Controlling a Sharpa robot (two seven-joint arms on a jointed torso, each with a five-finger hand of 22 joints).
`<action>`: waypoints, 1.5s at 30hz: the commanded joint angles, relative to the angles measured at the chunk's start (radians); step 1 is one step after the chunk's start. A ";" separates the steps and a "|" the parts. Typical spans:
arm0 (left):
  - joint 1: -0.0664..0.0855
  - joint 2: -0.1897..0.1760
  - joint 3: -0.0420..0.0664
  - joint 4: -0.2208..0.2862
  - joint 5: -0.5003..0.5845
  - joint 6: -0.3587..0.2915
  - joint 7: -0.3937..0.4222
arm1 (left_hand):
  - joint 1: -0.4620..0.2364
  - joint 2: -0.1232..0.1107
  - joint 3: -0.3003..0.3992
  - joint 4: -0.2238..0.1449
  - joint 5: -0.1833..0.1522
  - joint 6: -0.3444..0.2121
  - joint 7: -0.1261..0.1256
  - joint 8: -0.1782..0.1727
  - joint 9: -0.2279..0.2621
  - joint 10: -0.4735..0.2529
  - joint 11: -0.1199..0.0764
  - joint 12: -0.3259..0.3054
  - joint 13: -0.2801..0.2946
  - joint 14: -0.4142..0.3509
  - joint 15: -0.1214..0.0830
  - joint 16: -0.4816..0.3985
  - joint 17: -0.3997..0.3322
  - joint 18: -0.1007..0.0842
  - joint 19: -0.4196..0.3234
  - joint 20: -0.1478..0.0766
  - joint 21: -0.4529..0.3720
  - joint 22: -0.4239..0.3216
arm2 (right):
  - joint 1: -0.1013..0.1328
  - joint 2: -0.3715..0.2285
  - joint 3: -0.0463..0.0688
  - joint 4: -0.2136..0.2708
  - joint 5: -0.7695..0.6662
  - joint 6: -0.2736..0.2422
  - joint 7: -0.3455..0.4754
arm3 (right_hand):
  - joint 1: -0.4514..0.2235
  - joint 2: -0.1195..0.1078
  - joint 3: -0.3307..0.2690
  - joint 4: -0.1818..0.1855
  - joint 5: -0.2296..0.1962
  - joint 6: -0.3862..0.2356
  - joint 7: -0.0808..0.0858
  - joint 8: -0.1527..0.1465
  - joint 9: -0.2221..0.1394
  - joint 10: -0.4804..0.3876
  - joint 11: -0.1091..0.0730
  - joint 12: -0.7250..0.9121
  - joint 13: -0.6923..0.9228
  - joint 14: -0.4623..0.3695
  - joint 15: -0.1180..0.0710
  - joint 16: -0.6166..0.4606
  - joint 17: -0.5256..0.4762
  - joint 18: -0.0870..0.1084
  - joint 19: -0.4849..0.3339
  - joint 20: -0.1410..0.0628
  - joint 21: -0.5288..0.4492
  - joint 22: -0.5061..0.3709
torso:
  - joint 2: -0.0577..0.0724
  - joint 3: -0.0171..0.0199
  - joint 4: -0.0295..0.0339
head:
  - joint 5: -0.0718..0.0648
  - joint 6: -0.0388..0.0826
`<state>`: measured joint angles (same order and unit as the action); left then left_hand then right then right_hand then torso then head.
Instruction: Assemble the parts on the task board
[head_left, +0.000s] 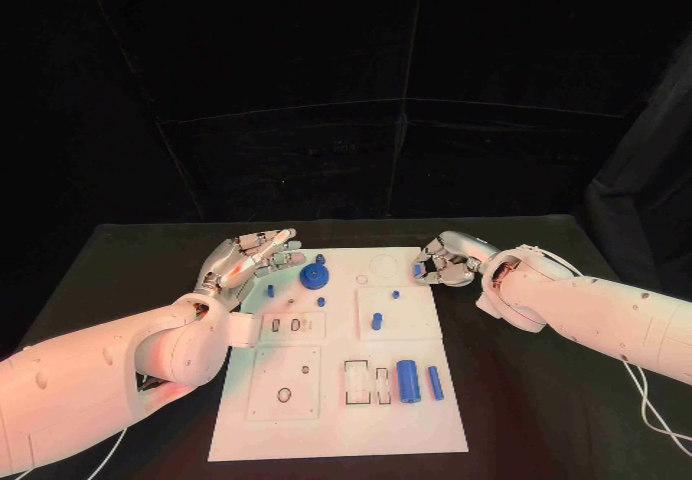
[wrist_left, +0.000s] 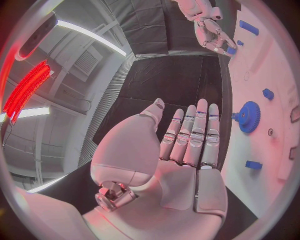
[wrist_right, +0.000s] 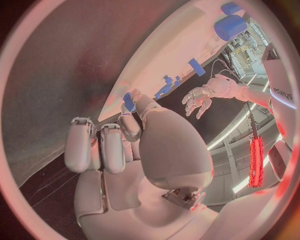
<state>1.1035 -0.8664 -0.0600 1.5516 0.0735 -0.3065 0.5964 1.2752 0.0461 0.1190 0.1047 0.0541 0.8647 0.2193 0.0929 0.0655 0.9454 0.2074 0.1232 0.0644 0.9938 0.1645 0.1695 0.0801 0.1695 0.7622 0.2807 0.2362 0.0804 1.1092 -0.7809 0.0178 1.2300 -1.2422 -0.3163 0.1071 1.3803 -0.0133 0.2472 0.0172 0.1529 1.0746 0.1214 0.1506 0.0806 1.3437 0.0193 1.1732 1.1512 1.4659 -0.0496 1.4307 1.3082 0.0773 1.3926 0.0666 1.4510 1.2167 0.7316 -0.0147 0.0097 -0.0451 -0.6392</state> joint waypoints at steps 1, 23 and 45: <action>0.001 0.000 0.000 0.001 -0.002 0.015 0.001 | -0.001 0.007 -0.002 -0.006 -0.003 -0.002 0.045 -0.005 0.000 0.005 0.002 -0.004 -0.001 0.005 0.002 -0.006 -0.002 0.014 0.006 0.000 -0.006 -0.001 | 0.002 -0.003 0.001 0.007 0.025 -0.091 0.012 | 0.008 0.033 0.012 -0.005 -0.003 0.041 -0.028 0.021 0.020 0.004 -0.008 0.007 0.006 0.058 -0.007 0.004 0.018 -0.006 0.002 -0.010 0.005 0.002 | -0.001 -0.0001 -0.0005 | 0.001 -0.001; 0.008 -0.011 0.000 -0.008 -0.002 0.010 0.003 | -0.002 0.007 -0.002 -0.007 -0.002 -0.001 0.045 -0.005 0.000 0.006 0.001 -0.005 -0.001 0.006 0.002 -0.007 -0.002 0.014 0.006 -0.001 -0.006 -0.002 | 0.018 0.060 0.002 0.297 -0.078 -0.086 -0.306 | -0.065 0.006 0.027 0.000 0.034 0.023 -0.019 0.005 0.016 0.003 -0.001 -0.005 0.001 0.056 -0.003 -0.006 0.005 -0.006 0.000 -0.009 0.003 -0.003 | -0.025 -0.0136 0.0044 | 0.052 -0.029; 0.034 -0.012 0.001 -0.024 -0.002 -0.007 0.016 | 0.000 0.008 0.000 -0.011 -0.002 0.003 0.042 -0.005 0.000 0.012 -0.001 -0.004 0.000 0.010 0.001 -0.007 -0.002 0.014 0.006 -0.001 -0.009 -0.004 | -0.010 0.297 -0.037 0.219 -0.303 0.002 -0.372 | -0.076 -0.002 0.034 -0.005 0.021 0.016 -0.017 -0.002 0.014 -0.004 0.000 -0.017 -0.007 0.054 -0.002 -0.012 -0.004 -0.004 -0.003 -0.008 0.000 -0.011 | -0.030 -0.0219 0.0110 | 0.086 -0.049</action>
<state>1.1350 -0.8786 -0.0600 1.5257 0.0735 -0.3126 0.5966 1.2752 0.0461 0.1188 0.0993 0.0541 0.8647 0.2193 0.0929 0.0655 0.9513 0.2059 0.1232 0.0644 0.9950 0.1658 0.1654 0.0802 0.1695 0.7622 0.2807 0.2323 0.0774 1.0986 -0.4866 -0.0202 1.4515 -1.4946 -0.3425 -0.2500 1.3114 -0.0171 0.2764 0.0128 0.1765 1.0721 0.1190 0.1504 0.0781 1.3469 0.0162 1.1604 1.1455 1.4652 -0.0500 1.4257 1.3055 0.0774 1.3919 0.0601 1.4509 1.2067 0.7005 -0.0380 0.0210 0.0416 -0.6871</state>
